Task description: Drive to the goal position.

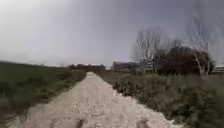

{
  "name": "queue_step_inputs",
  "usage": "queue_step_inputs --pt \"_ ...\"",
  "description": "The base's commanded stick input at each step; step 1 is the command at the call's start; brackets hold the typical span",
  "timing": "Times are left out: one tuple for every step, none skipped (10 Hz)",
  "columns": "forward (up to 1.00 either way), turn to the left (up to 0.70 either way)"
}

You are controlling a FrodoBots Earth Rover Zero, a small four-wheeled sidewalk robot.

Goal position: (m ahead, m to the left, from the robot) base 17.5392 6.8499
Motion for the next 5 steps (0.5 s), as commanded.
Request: queue_step_inputs --pt "1.0 0.26" --pt "1.0 0.09" --pt "1.0 0.0" --pt "1.0 0.0" --pt "1.0 0.0"
